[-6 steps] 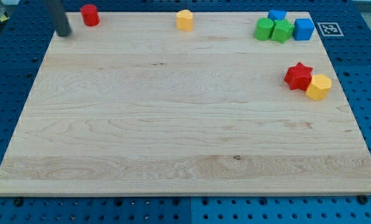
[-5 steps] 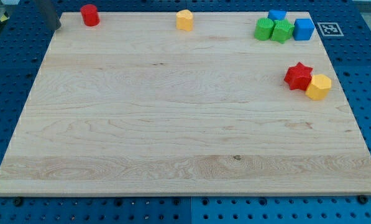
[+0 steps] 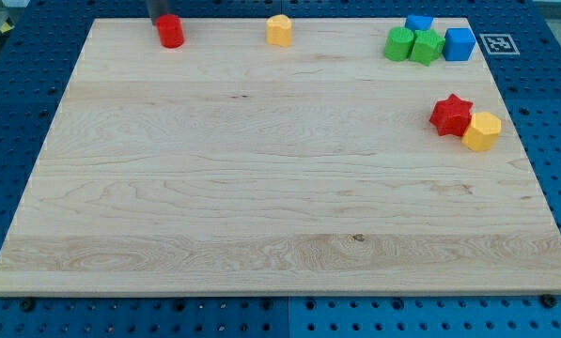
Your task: Push the red circle vertically to the green circle
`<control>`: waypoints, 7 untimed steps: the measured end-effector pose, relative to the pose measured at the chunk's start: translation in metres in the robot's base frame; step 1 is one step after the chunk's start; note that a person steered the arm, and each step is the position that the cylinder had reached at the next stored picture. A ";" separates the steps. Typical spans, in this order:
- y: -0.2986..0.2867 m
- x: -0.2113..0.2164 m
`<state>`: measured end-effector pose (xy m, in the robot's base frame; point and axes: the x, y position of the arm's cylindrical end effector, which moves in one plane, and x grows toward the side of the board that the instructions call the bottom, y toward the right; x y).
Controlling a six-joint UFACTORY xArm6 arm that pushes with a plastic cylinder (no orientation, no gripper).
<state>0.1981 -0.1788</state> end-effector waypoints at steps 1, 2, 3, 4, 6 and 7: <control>0.008 0.012; 0.003 0.038; 0.003 0.073; 0.003 0.108; 0.028 0.134; 0.002 0.127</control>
<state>0.3255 -0.1767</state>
